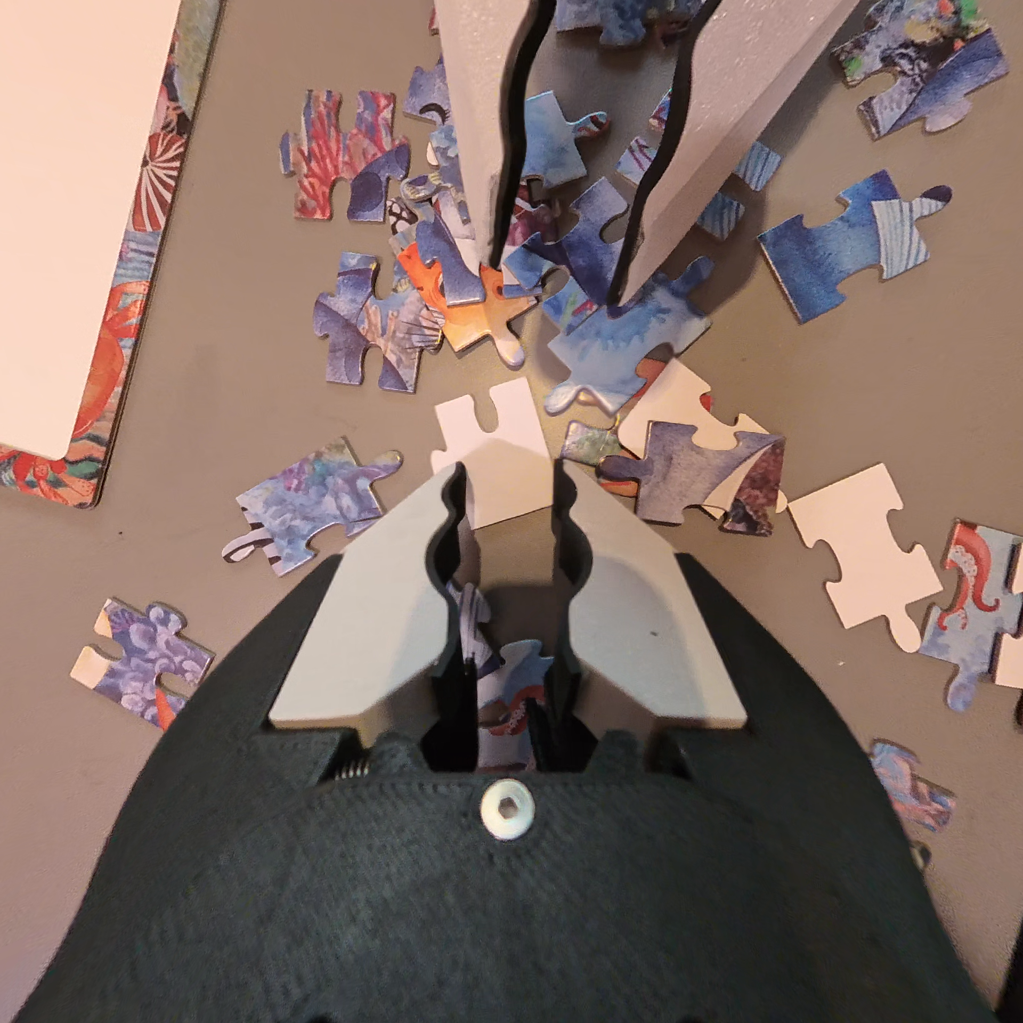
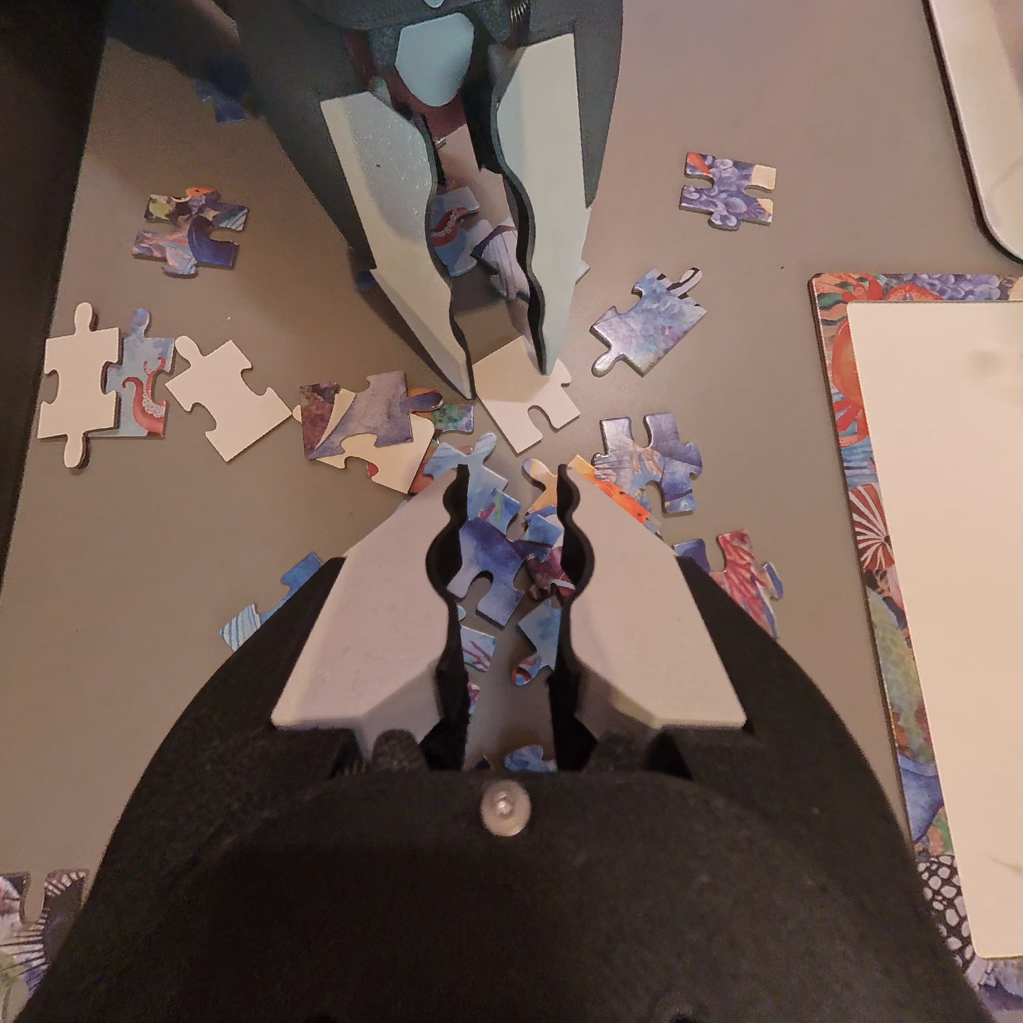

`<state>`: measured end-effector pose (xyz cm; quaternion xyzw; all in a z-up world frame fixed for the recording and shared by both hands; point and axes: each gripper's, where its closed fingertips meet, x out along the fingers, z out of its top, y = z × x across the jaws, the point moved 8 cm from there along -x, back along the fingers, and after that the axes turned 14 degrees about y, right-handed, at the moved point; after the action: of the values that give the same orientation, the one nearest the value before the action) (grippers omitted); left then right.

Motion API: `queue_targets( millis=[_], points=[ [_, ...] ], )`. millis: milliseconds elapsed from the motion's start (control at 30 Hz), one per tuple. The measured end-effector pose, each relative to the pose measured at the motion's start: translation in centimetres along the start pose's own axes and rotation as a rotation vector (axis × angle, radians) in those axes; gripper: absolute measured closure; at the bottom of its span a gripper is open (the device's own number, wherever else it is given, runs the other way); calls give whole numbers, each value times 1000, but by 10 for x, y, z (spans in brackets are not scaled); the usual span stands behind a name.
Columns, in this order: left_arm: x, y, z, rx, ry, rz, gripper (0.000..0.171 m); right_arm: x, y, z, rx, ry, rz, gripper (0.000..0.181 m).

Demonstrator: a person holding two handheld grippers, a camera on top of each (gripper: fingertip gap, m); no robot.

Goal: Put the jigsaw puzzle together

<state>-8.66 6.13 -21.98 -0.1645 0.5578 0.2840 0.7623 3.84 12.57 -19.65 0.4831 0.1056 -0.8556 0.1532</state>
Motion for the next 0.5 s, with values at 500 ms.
queue_targets(
  millis=[500],
  points=[
    [-1,2,-5,-103,20,-20,132,-1,1,2,-9,-10,-13,155]
  ],
)
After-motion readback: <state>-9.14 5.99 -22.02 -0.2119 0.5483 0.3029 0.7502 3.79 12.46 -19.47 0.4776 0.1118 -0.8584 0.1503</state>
